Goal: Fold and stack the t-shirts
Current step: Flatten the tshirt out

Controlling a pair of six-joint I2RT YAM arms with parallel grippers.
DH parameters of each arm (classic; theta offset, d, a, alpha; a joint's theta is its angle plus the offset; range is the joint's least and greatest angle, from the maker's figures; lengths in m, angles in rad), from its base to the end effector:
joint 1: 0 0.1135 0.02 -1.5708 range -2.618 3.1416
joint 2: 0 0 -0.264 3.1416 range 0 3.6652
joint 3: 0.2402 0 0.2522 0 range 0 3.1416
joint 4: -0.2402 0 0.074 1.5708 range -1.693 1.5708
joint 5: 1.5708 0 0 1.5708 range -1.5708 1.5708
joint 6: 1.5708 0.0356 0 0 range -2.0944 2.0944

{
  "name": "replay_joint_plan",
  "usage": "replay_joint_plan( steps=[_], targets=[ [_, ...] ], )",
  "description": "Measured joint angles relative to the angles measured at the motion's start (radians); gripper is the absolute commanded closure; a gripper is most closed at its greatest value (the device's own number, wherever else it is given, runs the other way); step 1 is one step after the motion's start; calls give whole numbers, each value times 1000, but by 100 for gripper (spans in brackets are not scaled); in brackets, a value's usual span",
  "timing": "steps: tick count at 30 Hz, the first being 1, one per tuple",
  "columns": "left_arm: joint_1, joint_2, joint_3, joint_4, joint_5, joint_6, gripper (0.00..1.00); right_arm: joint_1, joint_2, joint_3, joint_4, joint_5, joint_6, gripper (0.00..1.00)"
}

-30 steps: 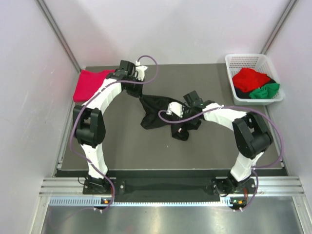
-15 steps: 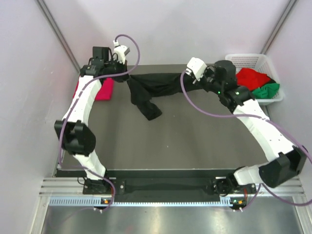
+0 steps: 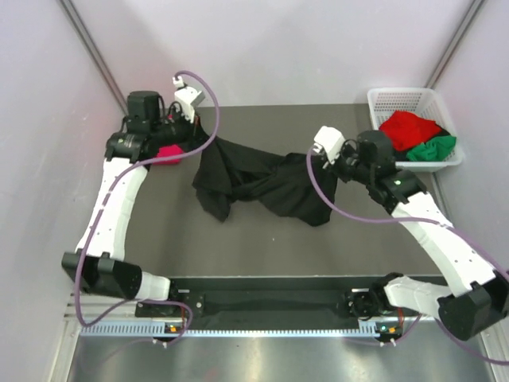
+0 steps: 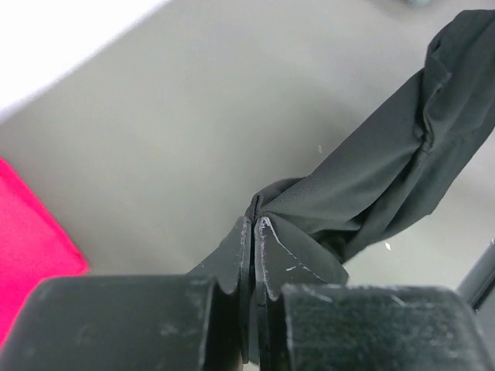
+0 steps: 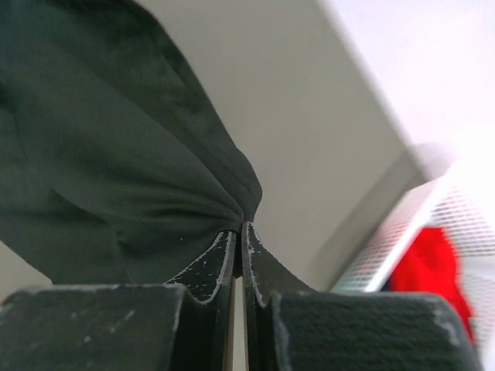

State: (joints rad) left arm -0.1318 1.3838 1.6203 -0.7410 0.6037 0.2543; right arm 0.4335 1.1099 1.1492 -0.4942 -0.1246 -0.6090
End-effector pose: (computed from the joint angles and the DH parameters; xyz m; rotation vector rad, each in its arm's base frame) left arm 0.2803 -0.0575 0.4387 0.7401 1.8815 -0.5462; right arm 0.2189 0.1062 0.3715 -1.0743 1.7129 0.0150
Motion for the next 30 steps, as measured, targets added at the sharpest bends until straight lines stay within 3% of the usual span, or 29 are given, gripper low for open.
replay_joint_plan(
  steps=[5,6,8,10,13,16,22,30],
  targets=[
    [0,171,-72,29,-47,9,99,0,121,-74,21,-3,-16,100],
    [0,245,-66,44,-74,14,83,0,156,-76,31,-3,-18,100],
    [-1,415,0,46,-148,31,67,0,216,-75,54,-1,-24,100],
    [1,579,127,10,-216,38,62,-1,265,-74,68,2,-29,100],
    [8,706,265,-25,-265,32,52,-3,298,-74,75,6,-38,100],
    [22,692,251,-68,-252,11,53,-5,297,-74,91,6,-37,100],
    [24,549,55,-109,-163,-15,53,-5,297,-78,101,-8,-33,99],
    [-35,570,19,-128,-171,-12,50,-5,326,-77,106,-30,-16,99]
  ],
)
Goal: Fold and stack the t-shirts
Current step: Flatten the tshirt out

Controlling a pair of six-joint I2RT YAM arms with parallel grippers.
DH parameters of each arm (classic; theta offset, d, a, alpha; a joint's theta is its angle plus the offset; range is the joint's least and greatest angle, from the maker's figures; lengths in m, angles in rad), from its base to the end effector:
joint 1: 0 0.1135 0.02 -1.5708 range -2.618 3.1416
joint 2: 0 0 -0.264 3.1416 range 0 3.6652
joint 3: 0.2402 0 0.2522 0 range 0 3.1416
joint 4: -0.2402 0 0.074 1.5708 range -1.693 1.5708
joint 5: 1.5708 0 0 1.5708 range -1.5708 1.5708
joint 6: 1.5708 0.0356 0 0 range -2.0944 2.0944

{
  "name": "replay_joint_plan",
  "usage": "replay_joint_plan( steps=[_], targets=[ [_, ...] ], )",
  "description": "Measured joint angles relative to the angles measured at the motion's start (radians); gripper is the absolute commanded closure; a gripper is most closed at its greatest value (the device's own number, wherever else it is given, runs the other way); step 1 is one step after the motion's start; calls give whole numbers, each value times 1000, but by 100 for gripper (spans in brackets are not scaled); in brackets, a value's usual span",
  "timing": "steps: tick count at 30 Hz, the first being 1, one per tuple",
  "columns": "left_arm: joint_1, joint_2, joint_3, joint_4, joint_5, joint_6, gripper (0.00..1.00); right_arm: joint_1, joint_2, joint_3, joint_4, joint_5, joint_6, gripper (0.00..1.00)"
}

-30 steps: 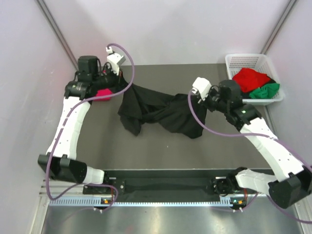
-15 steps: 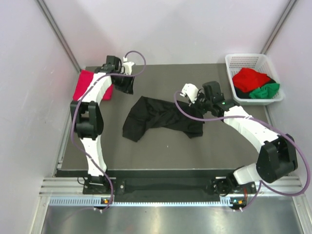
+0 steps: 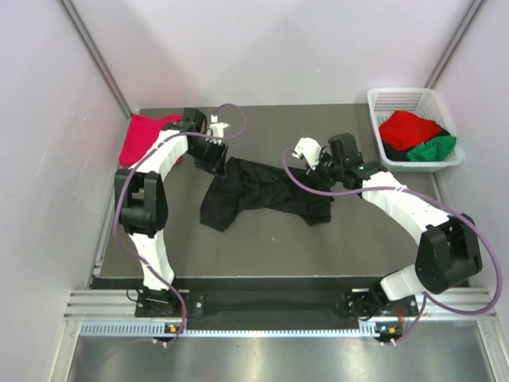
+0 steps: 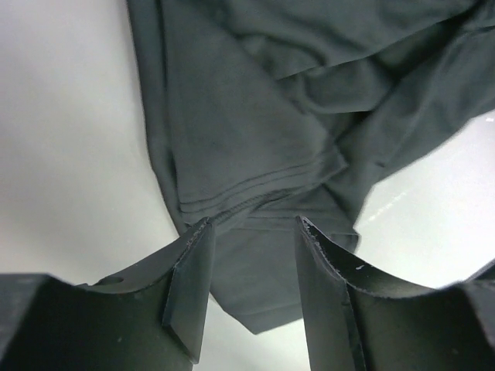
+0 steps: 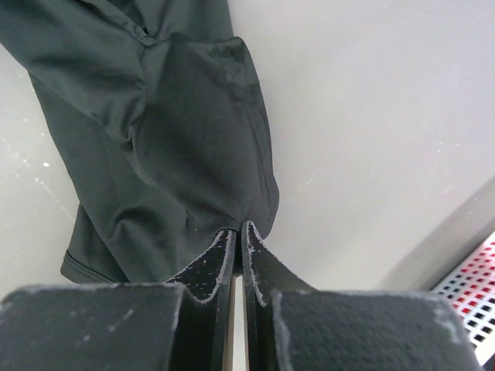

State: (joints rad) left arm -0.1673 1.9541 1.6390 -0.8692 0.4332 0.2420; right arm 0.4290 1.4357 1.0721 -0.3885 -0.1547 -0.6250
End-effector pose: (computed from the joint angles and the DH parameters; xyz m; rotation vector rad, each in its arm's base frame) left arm 0.4021 -0.0831 0.2410 0.6591 2.6064 -0.5710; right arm 0.2837 0.1358 0.2695 -1.2299 1.9591 0.0802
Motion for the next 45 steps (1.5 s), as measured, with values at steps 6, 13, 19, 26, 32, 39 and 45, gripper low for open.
replay_joint_plan(
  steps=[6,13,19,26,32,39,45],
  targets=[
    [5,109,21,-27,-11,3,57,0,14,1,0,-5,1,99],
    [-78,113,32,-47,-19,15,61,0,14,0,1,-5,1,98],
    [-184,113,39,-56,-19,19,63,0,14,-1,4,-5,0,98],
    [-193,135,50,-71,-36,19,54,0,11,-18,8,-5,-2,98],
    [-209,191,78,-74,-68,19,53,0,10,-34,7,-5,-2,98],
    [-241,239,101,-75,-103,10,91,-3,3,-38,12,-5,-2,98],
    [-242,242,119,-76,-133,8,100,-7,-3,-53,19,-6,0,98]
  ],
)
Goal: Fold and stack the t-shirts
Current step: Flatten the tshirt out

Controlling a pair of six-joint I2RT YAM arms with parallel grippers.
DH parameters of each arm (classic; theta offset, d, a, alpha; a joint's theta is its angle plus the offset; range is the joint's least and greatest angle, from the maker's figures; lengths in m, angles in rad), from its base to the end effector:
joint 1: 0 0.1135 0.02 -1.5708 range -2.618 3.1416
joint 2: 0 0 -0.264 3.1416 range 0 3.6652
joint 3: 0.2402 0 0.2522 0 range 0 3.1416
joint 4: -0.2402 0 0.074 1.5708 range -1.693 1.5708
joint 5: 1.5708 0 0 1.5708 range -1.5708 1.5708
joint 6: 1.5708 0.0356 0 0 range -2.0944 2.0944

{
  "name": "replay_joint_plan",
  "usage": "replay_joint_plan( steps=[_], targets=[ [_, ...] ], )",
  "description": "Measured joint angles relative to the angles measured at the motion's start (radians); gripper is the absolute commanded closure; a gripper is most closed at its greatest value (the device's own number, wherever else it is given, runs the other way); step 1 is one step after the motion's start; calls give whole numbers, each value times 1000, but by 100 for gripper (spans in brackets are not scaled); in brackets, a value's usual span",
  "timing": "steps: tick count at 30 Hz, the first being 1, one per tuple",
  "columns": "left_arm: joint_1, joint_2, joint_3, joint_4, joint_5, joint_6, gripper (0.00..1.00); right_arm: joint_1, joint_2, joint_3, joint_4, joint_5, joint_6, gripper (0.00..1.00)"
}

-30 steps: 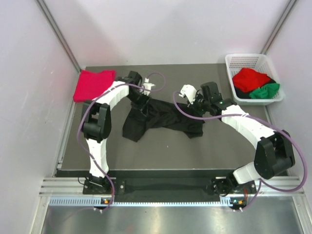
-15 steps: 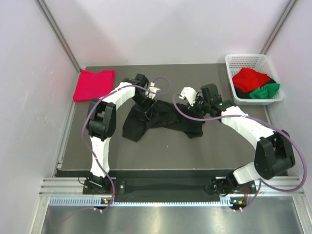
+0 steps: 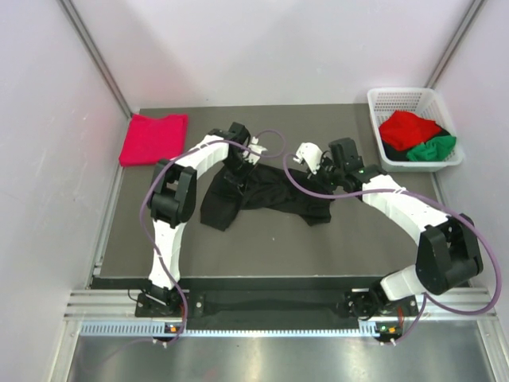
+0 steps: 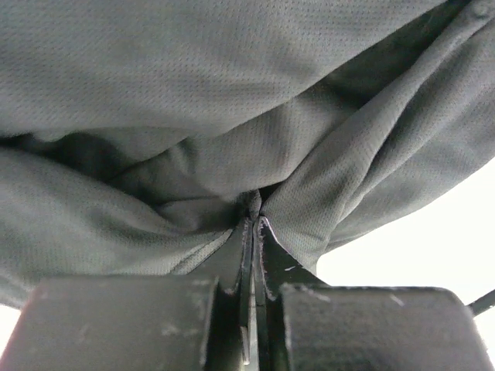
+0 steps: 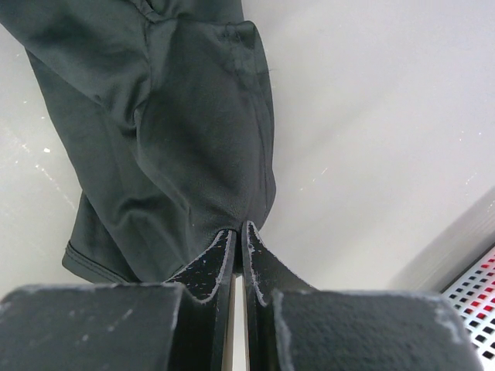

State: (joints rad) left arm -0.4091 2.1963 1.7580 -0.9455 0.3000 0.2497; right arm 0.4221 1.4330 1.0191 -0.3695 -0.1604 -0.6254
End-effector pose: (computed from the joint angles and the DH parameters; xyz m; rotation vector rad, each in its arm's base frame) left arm 0.4013 -0.1854 0.1718 0.9919 2.7724 -0.4656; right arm 0.2800 0.1320 0.2544 -1.2389 1.9889 0.0885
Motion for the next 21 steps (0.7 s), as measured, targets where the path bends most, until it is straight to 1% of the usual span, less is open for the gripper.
replay_joint_plan(
  steps=[5,10,14,17,21],
  targets=[
    [11,-48,24,-37,-26,43,100,0,-1,0,3,0,1,98],
    [65,-191,89,-93,-35,119,100,0,-14,0,3,1,1,98],
    [141,-322,91,-123,-19,148,100,-5,-33,-5,4,1,0,99],
    [199,-374,83,-140,3,157,100,-9,-63,-31,-8,0,-2,98],
    [269,-434,17,-141,-6,181,100,-13,-149,-104,-49,-15,-32,98]
  ],
)
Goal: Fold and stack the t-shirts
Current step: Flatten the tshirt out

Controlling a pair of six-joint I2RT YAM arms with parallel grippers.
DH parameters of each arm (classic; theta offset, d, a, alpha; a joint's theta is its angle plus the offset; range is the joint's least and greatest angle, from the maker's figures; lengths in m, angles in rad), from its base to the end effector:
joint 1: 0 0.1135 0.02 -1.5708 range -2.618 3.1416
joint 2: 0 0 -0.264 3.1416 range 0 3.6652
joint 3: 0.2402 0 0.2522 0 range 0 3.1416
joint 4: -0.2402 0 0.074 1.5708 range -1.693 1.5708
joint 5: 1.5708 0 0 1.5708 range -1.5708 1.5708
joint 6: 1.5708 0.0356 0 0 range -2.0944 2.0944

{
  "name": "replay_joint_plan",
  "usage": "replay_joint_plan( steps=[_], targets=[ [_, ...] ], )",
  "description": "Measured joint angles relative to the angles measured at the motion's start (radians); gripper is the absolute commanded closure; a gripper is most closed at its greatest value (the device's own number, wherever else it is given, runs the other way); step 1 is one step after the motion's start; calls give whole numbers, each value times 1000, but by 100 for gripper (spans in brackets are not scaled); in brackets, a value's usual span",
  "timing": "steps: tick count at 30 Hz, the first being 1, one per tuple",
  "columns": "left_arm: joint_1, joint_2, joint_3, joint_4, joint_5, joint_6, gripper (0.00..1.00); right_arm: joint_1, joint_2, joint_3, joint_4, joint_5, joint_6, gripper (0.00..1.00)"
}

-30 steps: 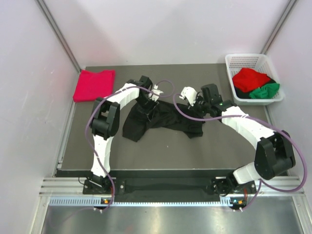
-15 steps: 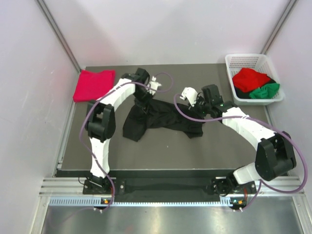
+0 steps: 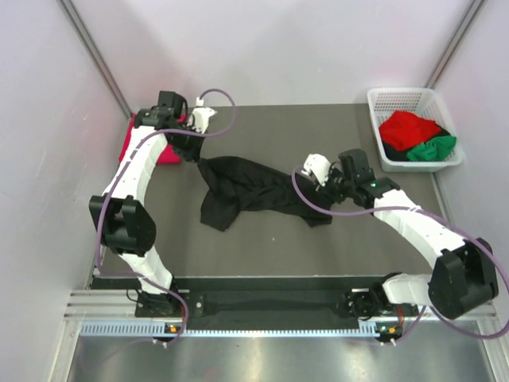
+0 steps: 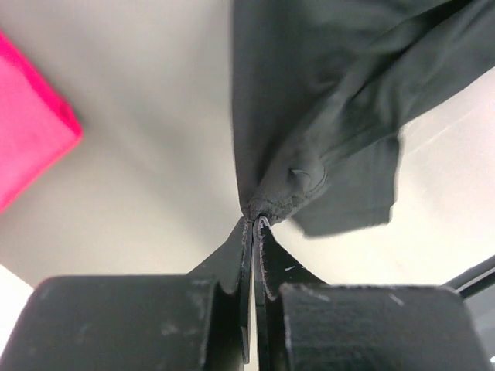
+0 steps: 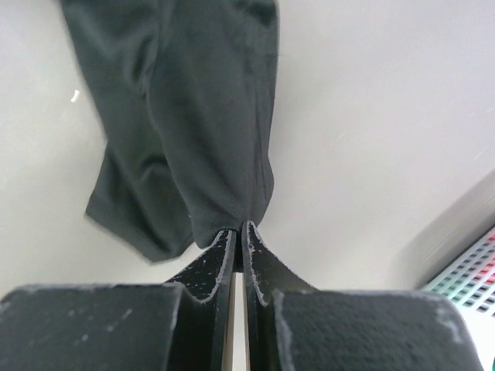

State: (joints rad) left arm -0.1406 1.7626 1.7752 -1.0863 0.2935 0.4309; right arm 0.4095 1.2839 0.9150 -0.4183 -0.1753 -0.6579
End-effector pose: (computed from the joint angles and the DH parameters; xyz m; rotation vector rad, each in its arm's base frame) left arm 0.3610 -0.0615 0.3407 0.8251 2.4628 -0.2843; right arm 0.2474 0.1141 0.2571 -1.2650 1.9737 0.0844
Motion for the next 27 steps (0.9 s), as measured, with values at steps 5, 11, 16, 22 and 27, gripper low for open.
replay_joint_plan(
  steps=[5,11,16,22,27],
  targets=[
    [70,-14,-137,13,-59,24,100,0,-63,-136,-23,2,-58,98],
    [114,135,-149,97,-189,-21,74,-23,-13,-161,-22,19,-66,99],
    [116,177,-110,177,-270,-71,66,-55,49,-93,3,33,-61,98],
    [115,158,-111,233,-256,-87,67,-60,58,-42,29,35,-43,97],
    [115,151,-206,220,-201,-35,65,-60,95,-17,25,32,-33,97]
  ],
)
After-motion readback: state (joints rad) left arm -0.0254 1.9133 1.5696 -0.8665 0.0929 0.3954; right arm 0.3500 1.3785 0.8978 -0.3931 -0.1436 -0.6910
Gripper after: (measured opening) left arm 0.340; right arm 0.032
